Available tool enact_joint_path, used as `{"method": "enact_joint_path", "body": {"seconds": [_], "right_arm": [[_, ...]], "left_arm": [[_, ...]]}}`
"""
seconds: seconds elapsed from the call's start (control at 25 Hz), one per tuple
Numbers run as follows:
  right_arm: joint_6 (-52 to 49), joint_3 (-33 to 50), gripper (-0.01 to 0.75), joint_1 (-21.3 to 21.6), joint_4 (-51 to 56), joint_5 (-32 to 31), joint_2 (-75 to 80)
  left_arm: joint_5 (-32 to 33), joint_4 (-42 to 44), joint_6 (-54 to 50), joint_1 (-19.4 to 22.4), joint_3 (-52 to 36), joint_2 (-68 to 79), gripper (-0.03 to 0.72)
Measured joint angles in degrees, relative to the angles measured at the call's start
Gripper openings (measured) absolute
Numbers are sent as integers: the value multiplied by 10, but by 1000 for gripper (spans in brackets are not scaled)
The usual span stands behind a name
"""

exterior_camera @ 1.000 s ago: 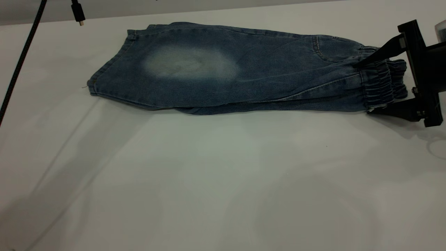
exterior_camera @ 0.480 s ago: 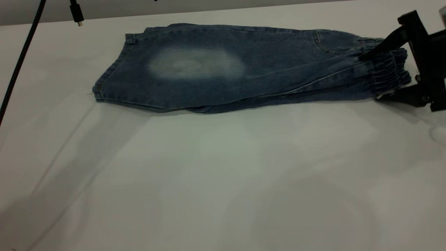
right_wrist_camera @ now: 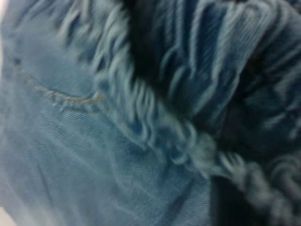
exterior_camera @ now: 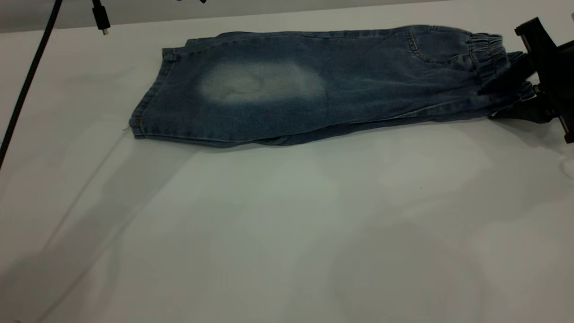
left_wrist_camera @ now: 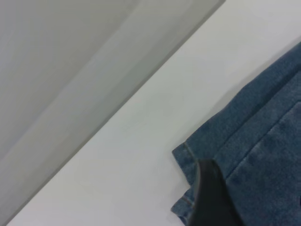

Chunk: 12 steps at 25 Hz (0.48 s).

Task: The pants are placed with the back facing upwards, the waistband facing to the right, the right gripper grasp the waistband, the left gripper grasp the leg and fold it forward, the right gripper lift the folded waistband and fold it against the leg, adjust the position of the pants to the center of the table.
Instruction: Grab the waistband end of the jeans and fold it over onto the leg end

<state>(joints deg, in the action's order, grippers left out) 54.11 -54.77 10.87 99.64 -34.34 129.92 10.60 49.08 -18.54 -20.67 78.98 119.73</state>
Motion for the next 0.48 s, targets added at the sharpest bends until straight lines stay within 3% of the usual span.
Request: {"method": "enact_joint_path", "body": {"seconds": [0.12, 0.36, 0.48], "right_arm": [[4, 0, 87, 0, 0, -2, 1], [46, -4, 83, 1, -6, -31, -13], [75, -11, 83, 0, -1, -79, -45]], "left_arm": [[1, 0, -2, -9, 0, 0, 403], [-11, -2, -4, -30, 0, 11, 403], [-26, -2, -5, -45, -1, 26, 403]]}}
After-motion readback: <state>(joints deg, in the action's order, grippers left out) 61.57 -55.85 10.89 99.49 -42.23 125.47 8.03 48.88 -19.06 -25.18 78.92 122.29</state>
